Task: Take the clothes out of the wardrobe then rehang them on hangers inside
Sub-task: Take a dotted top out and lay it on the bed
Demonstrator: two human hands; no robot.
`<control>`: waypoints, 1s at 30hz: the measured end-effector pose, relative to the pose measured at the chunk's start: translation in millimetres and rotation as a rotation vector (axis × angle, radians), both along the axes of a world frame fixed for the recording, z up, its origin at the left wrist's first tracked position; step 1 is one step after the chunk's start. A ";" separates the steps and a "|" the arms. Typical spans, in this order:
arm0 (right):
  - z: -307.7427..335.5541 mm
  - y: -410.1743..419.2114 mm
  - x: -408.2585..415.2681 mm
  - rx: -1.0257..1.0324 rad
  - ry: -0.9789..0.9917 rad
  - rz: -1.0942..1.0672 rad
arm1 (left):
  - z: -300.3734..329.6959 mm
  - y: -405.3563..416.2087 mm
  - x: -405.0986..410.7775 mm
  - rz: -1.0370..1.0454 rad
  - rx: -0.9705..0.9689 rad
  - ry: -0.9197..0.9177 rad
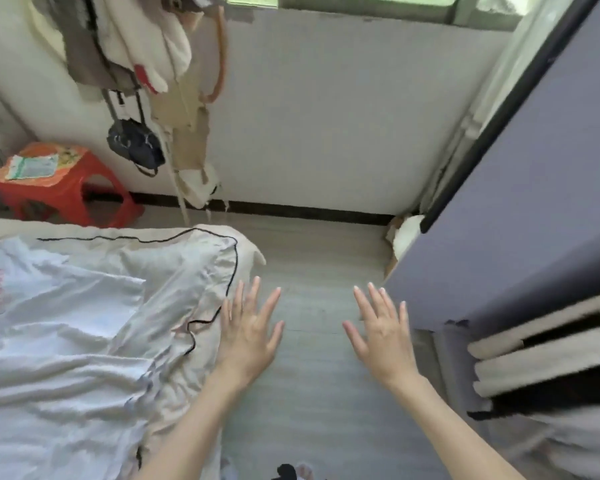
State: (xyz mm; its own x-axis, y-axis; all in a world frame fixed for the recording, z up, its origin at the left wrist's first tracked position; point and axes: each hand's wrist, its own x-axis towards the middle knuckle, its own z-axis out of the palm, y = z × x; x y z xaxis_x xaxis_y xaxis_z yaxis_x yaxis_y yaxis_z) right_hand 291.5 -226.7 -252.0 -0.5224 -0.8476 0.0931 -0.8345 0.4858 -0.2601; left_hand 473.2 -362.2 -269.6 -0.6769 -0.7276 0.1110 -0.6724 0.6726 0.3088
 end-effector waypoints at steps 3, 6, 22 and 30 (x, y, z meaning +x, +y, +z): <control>13.7 43.6 -51.8 -0.034 -0.033 -0.139 | 16.5 15.5 -73.9 -0.171 0.001 0.007; 30.8 83.2 -98.0 -0.071 -0.004 -0.309 | 35.1 31.4 -146.5 -0.345 -0.016 0.007; 105.0 237.1 -302.1 -0.029 0.188 -0.958 | 83.5 129.1 -470.8 -1.023 0.023 0.141; 130.9 260.4 -382.5 0.022 0.320 -1.002 | 87.2 173.7 -565.3 -1.191 0.099 0.118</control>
